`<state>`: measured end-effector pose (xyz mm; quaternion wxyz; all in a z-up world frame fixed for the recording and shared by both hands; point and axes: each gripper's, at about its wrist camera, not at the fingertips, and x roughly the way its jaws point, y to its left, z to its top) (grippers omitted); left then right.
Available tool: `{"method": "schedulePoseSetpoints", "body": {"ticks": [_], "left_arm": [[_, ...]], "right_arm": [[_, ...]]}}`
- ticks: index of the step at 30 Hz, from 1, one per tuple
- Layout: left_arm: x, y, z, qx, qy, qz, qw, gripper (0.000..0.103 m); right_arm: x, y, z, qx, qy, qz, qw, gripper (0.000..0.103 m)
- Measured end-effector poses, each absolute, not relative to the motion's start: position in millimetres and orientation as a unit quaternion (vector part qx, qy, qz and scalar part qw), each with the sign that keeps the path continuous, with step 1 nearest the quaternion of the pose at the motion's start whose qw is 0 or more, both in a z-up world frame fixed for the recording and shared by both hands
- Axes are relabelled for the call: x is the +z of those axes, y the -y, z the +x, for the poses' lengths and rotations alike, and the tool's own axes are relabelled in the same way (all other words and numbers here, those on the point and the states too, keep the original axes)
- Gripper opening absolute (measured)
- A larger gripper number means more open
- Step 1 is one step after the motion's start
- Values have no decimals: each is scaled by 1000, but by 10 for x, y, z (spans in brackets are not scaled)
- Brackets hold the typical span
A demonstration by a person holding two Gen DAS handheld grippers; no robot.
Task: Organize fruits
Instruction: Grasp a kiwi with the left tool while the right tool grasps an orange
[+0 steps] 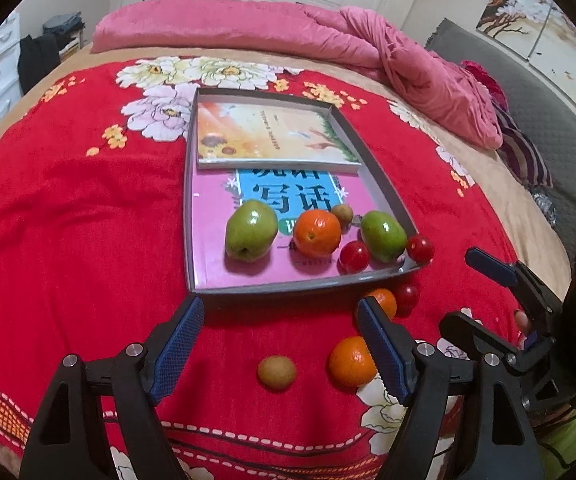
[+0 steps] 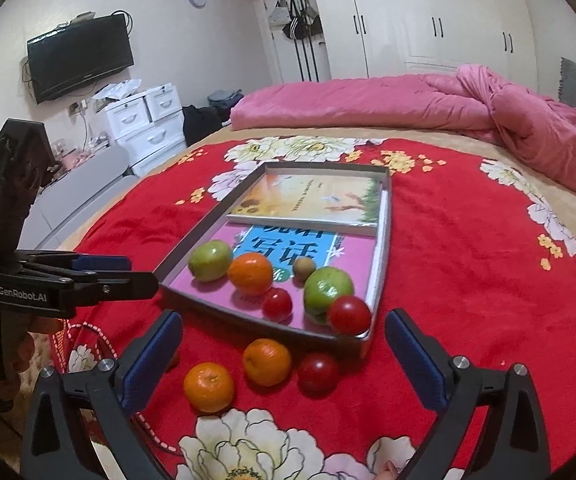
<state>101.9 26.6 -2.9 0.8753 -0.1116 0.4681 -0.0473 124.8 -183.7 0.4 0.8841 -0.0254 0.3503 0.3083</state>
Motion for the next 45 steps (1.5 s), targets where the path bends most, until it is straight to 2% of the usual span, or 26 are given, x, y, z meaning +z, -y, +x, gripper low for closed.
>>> {"method": "schedulePoseSetpoints", "body": {"ticks": [28, 31, 37, 43, 45], "left_arm": [[-429, -330, 911, -48, -531, -122, 837, 80], [-432, -295, 914, -55, -532, -118, 837, 80], [-498, -282, 917, -58, -543, -121, 829, 80], [-523, -266, 918, -65, -545, -121, 827, 69], [-524, -259, 922, -67, -545, -121, 827, 65]], "right_arm": [[-389, 1413, 1050, 346, -416, -93, 835, 102], [-455, 1391, 1063, 351, -429, -92, 827, 98], [-581, 1304, 1066, 362, -444, -98, 814, 82], [-615, 1254, 1070, 359, -430, -114, 821, 80], [-597, 1255, 1052, 358, -425, -121, 823, 75]]}}
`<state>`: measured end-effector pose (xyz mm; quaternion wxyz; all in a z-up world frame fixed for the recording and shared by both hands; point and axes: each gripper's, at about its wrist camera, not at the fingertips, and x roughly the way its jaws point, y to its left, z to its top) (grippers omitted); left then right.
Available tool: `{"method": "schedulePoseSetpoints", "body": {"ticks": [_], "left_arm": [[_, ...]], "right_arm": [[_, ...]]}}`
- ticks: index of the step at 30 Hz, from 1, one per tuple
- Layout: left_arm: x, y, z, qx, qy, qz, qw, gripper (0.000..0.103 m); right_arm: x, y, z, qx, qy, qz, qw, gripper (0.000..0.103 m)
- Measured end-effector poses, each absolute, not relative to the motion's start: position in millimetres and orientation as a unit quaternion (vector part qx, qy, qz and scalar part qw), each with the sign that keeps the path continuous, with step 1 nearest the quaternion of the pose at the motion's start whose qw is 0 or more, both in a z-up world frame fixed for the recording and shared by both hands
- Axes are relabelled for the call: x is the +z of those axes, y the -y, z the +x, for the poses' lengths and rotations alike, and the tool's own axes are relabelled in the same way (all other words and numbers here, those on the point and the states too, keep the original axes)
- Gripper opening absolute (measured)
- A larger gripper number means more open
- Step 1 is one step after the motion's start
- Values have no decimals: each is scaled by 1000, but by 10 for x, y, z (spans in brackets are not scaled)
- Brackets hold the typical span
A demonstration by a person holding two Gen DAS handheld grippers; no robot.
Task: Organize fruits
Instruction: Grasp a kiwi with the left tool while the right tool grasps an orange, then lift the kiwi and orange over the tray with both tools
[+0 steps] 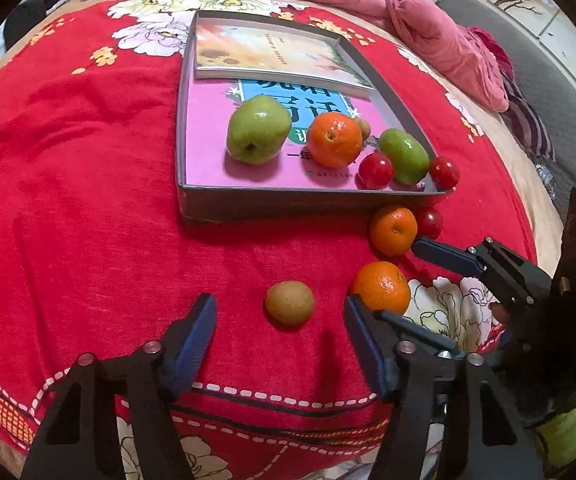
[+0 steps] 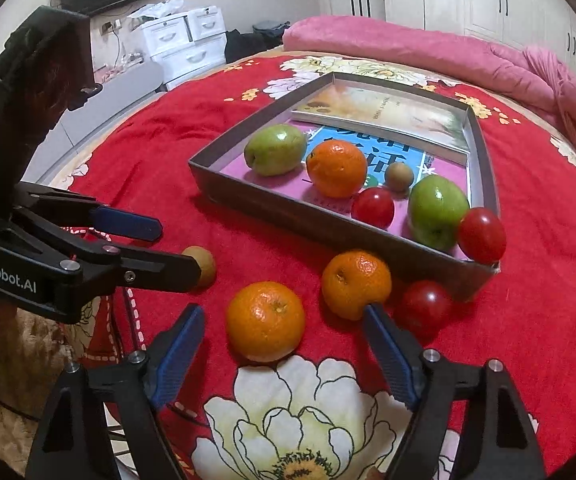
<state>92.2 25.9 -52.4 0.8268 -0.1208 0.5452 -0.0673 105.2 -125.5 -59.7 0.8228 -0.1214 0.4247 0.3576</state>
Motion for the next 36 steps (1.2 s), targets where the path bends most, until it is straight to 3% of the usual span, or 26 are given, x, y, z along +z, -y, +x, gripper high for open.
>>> {"method": "schedulePoseSetpoints", "body": {"ticks": [4, 11, 20, 23, 29, 36], "left_arm": [[-543, -245, 936, -73, -546, -121, 826, 63], [-610, -199, 953, -83, -551, -117, 822, 49], [-652, -175, 971, -90, -551, -118, 821, 45], [-667, -176, 979, -89, -552, -119, 821, 37], [-703, -178, 989, -85, -550, -120, 822, 29], [-554, -221, 962, -84, -532, -134, 832, 29]], "right_arm": [[-537, 1324, 1063, 359, -426, -109, 823, 67], [-523, 1288, 994, 380, -423, -116, 814, 50], [-739, 1105, 998, 383, -430, -153, 803, 43], [-748, 1097, 1006, 385, -425, -158, 804, 41], [-658, 1166, 1024, 390, -424, -143, 805, 41], [-394, 1365, 1080, 391, -397, -93, 825, 41]]}}
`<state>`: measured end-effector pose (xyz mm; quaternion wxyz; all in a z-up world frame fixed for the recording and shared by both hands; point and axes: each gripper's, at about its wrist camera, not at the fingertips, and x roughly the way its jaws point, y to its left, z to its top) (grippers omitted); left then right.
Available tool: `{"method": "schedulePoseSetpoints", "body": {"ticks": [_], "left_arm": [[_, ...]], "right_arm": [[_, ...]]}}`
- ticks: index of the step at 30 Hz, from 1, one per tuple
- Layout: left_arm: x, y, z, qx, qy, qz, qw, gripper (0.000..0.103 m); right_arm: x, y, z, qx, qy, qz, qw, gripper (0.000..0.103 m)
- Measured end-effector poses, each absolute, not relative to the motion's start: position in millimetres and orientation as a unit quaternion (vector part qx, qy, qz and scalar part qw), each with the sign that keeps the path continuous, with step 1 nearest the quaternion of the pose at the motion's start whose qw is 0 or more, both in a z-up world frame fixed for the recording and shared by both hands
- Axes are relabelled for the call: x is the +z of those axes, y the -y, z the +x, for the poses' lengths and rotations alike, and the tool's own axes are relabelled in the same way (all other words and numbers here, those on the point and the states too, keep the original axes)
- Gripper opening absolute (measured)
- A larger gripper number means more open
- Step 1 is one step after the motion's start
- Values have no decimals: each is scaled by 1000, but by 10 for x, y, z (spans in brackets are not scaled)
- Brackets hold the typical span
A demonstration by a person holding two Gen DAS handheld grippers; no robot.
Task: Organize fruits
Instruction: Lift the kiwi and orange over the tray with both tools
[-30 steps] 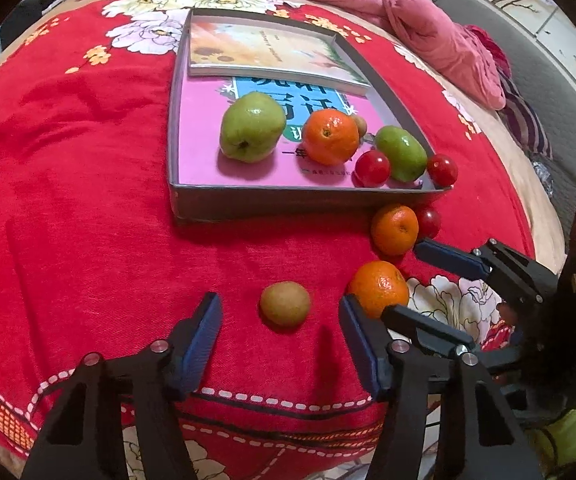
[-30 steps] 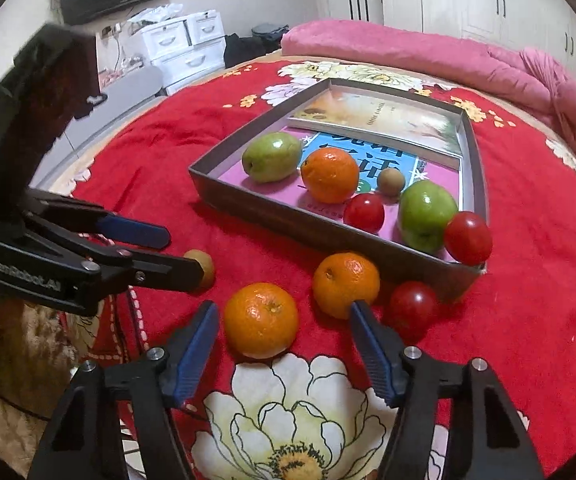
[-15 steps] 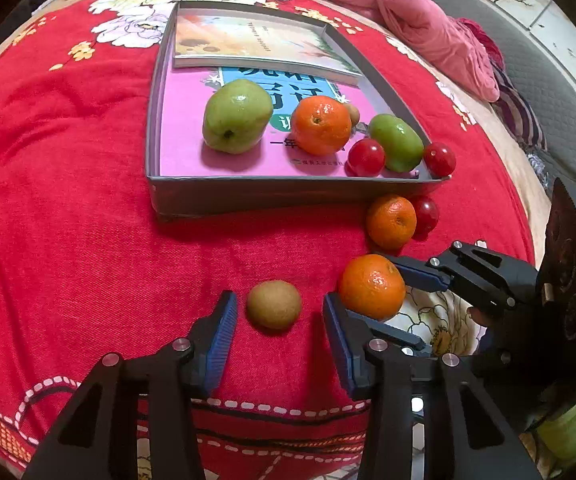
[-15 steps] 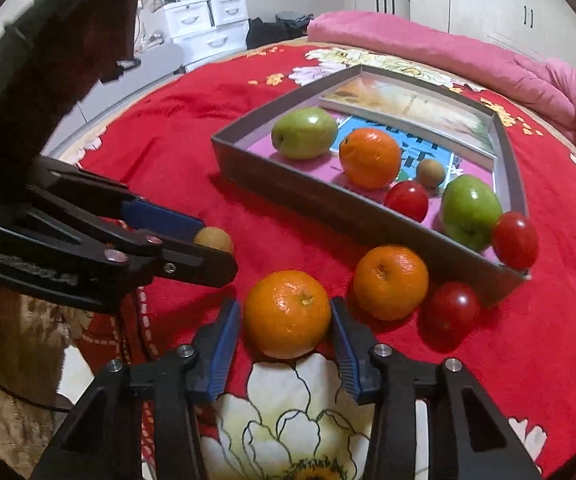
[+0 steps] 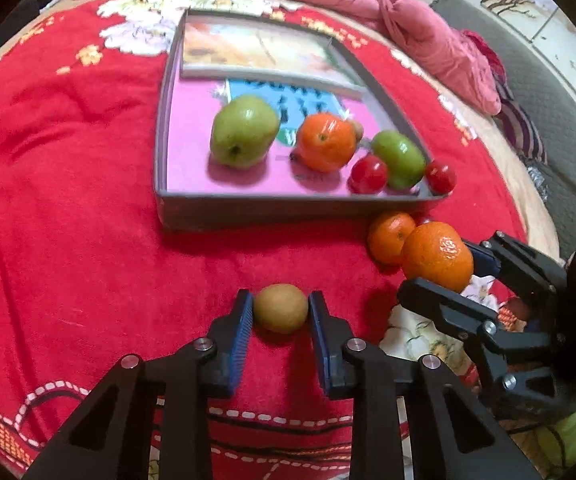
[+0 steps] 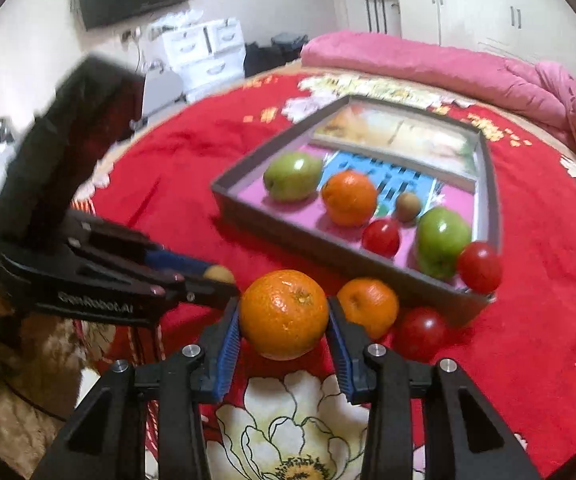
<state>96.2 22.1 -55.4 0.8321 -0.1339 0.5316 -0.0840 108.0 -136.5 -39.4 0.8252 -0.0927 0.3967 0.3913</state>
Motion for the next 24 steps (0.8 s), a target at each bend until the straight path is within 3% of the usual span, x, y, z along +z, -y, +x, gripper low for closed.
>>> {"method": "schedulePoseSetpoints", "body": {"ticks": [12, 24], "left_arm": [[141, -328, 1026, -69, -452, -127, 880, 29], [187, -348, 1220, -54, -437, -127, 889, 29]], "right_arm": [[-156, 1493, 1127, 377, -358, -64, 852, 41], [-37, 1621, 1235, 352, -336, -48, 872, 41]]}}
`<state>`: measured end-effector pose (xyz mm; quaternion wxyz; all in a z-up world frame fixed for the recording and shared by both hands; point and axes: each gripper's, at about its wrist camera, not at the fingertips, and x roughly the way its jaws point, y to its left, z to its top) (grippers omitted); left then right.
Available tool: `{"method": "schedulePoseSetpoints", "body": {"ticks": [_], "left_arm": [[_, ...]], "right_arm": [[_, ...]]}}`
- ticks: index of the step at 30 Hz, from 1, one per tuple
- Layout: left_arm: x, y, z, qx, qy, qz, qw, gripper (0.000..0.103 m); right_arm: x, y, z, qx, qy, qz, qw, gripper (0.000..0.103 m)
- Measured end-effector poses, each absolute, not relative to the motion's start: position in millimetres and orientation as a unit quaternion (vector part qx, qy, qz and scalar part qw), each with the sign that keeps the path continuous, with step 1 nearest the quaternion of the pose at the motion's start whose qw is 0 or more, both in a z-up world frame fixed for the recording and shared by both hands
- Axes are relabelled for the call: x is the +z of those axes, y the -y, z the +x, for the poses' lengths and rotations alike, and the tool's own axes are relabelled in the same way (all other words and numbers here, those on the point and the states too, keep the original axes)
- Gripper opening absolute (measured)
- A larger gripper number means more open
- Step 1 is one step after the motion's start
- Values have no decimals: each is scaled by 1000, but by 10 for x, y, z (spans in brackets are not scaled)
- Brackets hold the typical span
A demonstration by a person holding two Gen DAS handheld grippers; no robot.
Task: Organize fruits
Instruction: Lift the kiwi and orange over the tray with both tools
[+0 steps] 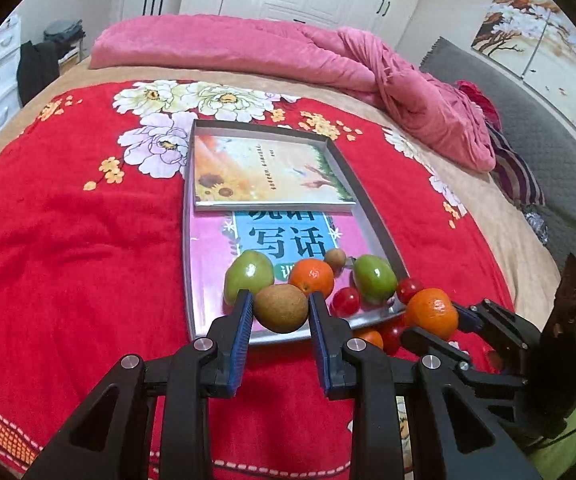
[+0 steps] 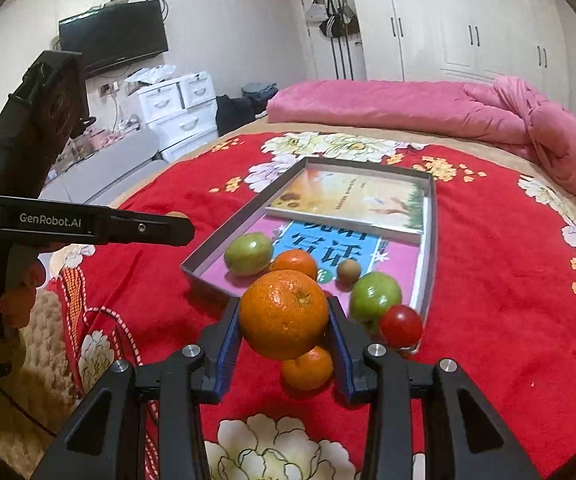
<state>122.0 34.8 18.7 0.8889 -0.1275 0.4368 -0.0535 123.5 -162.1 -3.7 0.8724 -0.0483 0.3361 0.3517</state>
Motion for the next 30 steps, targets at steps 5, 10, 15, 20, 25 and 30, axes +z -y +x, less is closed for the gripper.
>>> {"method": "schedulePoseSetpoints", "body": {"ticks": [5, 10, 15, 20, 25, 30], "left_arm": [[137, -292, 1320, -49, -436, -119, 890, 29], [46, -213, 1388, -50, -445, -112, 887, 29], [-58, -144, 1442, -53, -455, -105, 882, 29], [-148, -99, 1484, -55, -463, -101, 879, 29], [-222, -71, 1515, -55, -469, -100, 876, 29], [-269, -49, 1538, -55, -473, -97, 874, 29]], "right_arm": [[0, 1673, 1298, 340, -328, -42, 880, 41], [18, 1704, 1360, 330, -323, -40, 886, 41], [12, 1710, 1404, 325, -321, -41, 889, 41], [3, 1703, 1432, 320, -320, -44, 891, 41], [-21, 1686, 1475, 314, -322, -54, 892, 41], [-62, 1635, 1503, 316, -325, -65, 889, 41]]}}
